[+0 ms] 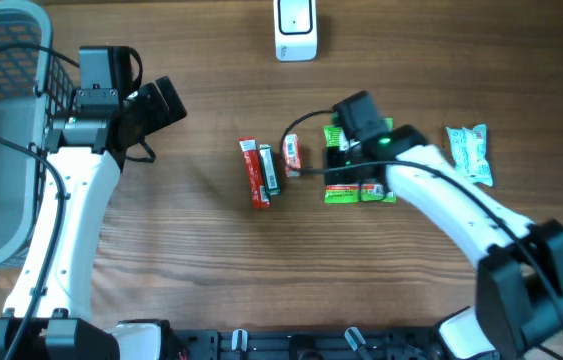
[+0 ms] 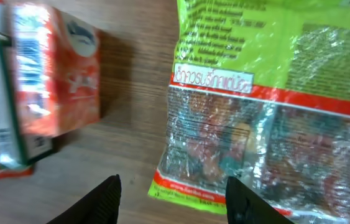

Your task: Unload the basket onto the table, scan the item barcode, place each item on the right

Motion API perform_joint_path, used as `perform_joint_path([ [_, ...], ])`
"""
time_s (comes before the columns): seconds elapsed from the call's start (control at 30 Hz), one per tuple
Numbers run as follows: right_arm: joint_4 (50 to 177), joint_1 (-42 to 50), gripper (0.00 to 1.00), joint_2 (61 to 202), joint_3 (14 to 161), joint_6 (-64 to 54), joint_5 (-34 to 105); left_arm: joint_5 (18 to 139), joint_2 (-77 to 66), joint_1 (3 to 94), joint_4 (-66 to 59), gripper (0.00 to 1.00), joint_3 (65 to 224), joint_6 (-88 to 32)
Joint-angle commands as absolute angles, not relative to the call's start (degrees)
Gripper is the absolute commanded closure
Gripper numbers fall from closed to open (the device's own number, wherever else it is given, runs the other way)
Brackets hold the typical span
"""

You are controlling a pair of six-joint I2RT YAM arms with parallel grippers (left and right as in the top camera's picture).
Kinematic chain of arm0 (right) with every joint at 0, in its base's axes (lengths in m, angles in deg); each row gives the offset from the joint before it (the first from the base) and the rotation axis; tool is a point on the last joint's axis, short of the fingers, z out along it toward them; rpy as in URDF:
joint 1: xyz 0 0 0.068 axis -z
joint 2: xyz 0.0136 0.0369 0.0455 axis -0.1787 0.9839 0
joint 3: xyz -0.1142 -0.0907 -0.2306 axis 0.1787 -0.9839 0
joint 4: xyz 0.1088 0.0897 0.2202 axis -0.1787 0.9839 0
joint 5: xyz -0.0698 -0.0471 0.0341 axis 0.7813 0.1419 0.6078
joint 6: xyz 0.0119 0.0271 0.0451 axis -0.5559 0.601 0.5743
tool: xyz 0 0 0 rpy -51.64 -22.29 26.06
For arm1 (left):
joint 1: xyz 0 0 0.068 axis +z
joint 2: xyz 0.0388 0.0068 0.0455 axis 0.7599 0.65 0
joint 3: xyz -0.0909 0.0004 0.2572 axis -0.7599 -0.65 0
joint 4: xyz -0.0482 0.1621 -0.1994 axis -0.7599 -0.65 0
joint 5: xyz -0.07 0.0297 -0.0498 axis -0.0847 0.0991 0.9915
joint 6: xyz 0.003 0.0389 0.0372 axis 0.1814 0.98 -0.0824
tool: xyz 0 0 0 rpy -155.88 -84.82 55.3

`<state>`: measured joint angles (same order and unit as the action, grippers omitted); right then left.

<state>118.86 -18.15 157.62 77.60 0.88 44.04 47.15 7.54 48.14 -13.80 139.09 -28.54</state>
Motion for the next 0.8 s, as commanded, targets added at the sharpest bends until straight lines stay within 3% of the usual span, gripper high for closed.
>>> perform_joint_path([
  [0.0,118.7,-22.2,0.44,160.6,76.8,6.8,59.0,46.4,7.8,48.5,-13.7,0.0,139.4,-27.8],
  [0.4,114.8,-28.4,0.43,169.9,76.8,9.6,74.6,46.4,7.8,48.5,-13.7,0.0,139.5,-27.9],
  [0.6,113.6,-31.0,0.4,170.5,78.0,8.4,73.9,46.4,7.8,48.5,-13.7,0.0,139.5,-27.8],
  [0.77,115.3,-31.1,0.46,170.5,79.0,8.3,75.8,46.4,7.8,48.5,-13.7,0.0,139.5,-27.8],
])
